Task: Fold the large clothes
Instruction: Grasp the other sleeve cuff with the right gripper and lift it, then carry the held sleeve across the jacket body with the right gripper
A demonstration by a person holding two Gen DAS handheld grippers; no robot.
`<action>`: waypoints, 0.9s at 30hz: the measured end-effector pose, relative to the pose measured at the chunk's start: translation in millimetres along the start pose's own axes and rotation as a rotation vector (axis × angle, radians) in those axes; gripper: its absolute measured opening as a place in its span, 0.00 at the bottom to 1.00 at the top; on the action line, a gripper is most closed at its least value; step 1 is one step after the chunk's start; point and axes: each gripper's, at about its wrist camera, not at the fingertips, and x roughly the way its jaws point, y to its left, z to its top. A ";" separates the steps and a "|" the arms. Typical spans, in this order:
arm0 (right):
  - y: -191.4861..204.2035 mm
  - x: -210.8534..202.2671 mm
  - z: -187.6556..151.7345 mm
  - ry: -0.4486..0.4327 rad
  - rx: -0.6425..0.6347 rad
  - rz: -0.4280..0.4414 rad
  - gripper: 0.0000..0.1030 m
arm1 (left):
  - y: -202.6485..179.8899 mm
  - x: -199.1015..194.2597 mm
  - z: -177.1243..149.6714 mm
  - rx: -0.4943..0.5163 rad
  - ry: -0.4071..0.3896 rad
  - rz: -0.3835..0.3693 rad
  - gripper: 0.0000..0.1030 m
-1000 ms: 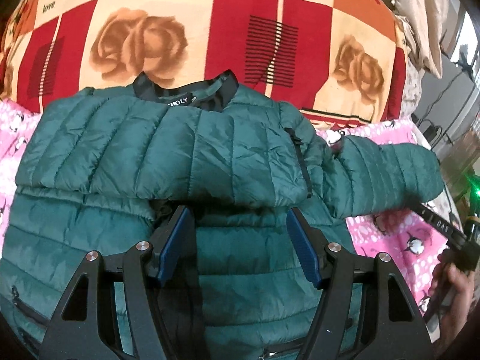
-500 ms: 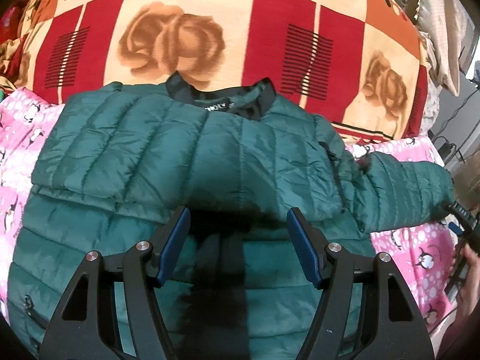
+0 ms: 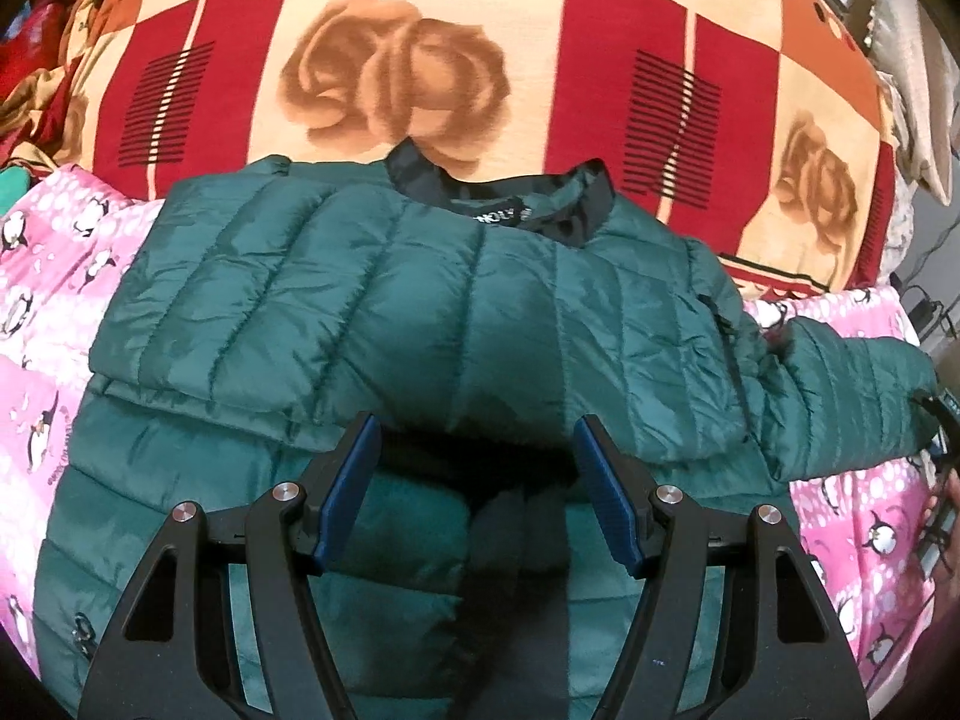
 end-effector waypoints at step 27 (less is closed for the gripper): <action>177.6 -81.0 -79.2 0.023 -0.371 0.480 0.14 | 49.8 -25.5 -4.0 -0.090 -0.042 0.003 0.65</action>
